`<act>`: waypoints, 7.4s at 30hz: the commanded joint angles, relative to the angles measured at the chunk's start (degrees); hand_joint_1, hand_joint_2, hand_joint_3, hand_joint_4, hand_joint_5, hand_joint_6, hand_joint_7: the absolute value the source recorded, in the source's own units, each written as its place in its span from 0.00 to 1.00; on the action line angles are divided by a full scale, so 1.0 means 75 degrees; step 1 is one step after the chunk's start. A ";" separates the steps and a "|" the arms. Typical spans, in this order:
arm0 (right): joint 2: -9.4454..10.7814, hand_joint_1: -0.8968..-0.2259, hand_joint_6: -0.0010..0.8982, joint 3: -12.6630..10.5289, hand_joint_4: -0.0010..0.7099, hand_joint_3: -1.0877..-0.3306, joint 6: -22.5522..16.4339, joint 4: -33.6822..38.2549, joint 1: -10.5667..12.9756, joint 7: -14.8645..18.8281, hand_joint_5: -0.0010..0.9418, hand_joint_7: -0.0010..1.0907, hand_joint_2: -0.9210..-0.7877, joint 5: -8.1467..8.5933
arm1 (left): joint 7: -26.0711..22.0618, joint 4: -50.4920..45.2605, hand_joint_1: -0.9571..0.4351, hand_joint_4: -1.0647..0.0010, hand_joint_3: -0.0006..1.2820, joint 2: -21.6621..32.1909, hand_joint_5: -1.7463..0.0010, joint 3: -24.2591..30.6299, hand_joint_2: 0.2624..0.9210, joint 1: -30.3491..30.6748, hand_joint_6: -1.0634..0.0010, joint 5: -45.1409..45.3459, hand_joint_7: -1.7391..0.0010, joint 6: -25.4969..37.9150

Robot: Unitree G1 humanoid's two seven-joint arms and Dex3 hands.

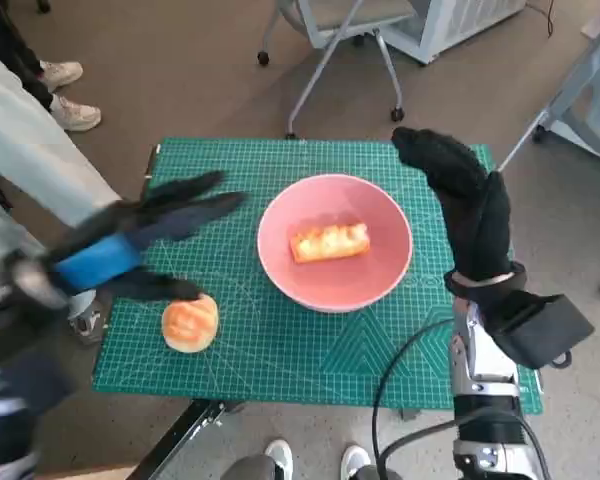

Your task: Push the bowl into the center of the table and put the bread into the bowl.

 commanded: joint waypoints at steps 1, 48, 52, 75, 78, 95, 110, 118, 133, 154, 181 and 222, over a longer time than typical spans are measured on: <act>0.0006 0.32 0.01 0.0002 0.23 0.39 0.0129 0.0102 0.0080 0.0083 0.00 0.52 0.00 0.0090 | -0.0721 0.0139 0.41 0.79 0.00 0.0468 0.98 0.0423 0.75 0.0427 0.66 -0.0688 0.94 -0.0266; -0.0182 0.32 0.01 -0.0084 0.22 0.40 0.0309 0.0334 -0.0063 0.0618 0.00 0.52 0.00 0.0348 | 0.1269 0.1376 0.69 0.75 0.00 0.0288 1.00 -0.1751 0.62 0.0678 0.66 0.4004 0.99 -0.1392; -0.0172 0.32 0.01 -0.0085 0.22 0.40 0.0271 0.0351 -0.0041 0.0584 0.00 0.52 0.00 0.0300 | 0.1449 0.1748 0.69 0.74 0.00 0.0188 1.00 -0.2030 0.63 0.0447 0.67 0.4144 1.00 -0.1538; -0.0072 0.33 0.02 -0.0107 0.23 0.40 0.0215 0.0373 0.0019 0.0454 0.00 0.51 0.00 0.0259 | 0.2140 0.2802 0.72 0.42 0.04 -0.0017 0.98 -0.2935 0.86 -0.0079 0.42 0.5028 0.97 -0.1034; -0.0056 0.32 0.02 -0.0113 0.23 0.40 0.0215 0.0379 0.0015 0.0445 0.00 0.51 0.00 0.0273 | 0.1987 0.2717 0.75 0.27 0.04 -0.0002 0.95 -0.2919 0.95 -0.0077 0.29 0.4827 0.95 -0.0921; 0.0060 0.30 0.03 -0.0123 0.21 0.40 0.0168 0.0355 0.0042 0.0504 0.00 0.51 0.00 0.0414 | 0.1623 0.2890 0.69 0.43 0.09 0.0259 0.24 -0.3066 1.00 -0.0305 0.43 0.4755 0.36 -0.0684; 0.0013 0.31 0.03 -0.0141 0.21 0.40 0.0275 0.0201 0.0156 0.0466 0.00 0.51 0.00 0.0463 | 0.1642 0.1616 0.69 0.40 0.05 0.0553 0.24 -0.2064 1.00 -0.0480 0.33 0.3373 0.44 -0.1035; -0.0020 0.31 0.03 -0.0149 0.21 0.41 0.0371 0.0103 0.0182 0.0479 0.00 0.51 0.00 0.0479 | 0.1464 0.0571 0.69 0.35 0.03 0.0550 0.31 -0.1505 0.98 -0.1070 0.30 0.2492 0.42 -0.0573; -0.0144 0.32 0.03 -0.0231 0.22 0.40 0.0387 0.0081 0.0246 0.0495 0.00 0.50 0.00 0.0463 | 0.1392 -0.1061 0.69 0.31 0.03 -0.0161 0.39 -0.1870 0.93 -0.3540 0.21 0.2605 0.43 0.1282; -0.0333 0.33 0.04 -0.0481 0.23 0.40 0.0443 -0.0350 0.0580 0.0433 0.00 0.50 0.00 0.0575 | 0.0795 0.2641 0.69 0.46 0.09 -0.2457 0.28 -0.3969 1.00 -0.6204 0.41 0.3256 0.32 0.1111; -0.0359 0.30 0.09 -0.0624 0.25 0.42 0.0360 -0.0759 0.0758 -0.0147 0.01 0.45 0.00 0.0382 | 0.0276 0.4208 0.56 0.72 0.02 -0.3001 1.00 -0.4439 0.87 -0.5721 0.66 0.3638 0.99 0.1325; -0.0644 0.27 0.13 -0.0418 0.28 0.43 0.1421 -0.2132 -0.0065 -0.0458 0.01 0.40 0.00 0.0044 | 0.1365 0.1572 0.13 0.81 0.26 -0.5171 0.93 -0.0810 1.00 -0.2909 1.00 -0.1684 0.60 0.0739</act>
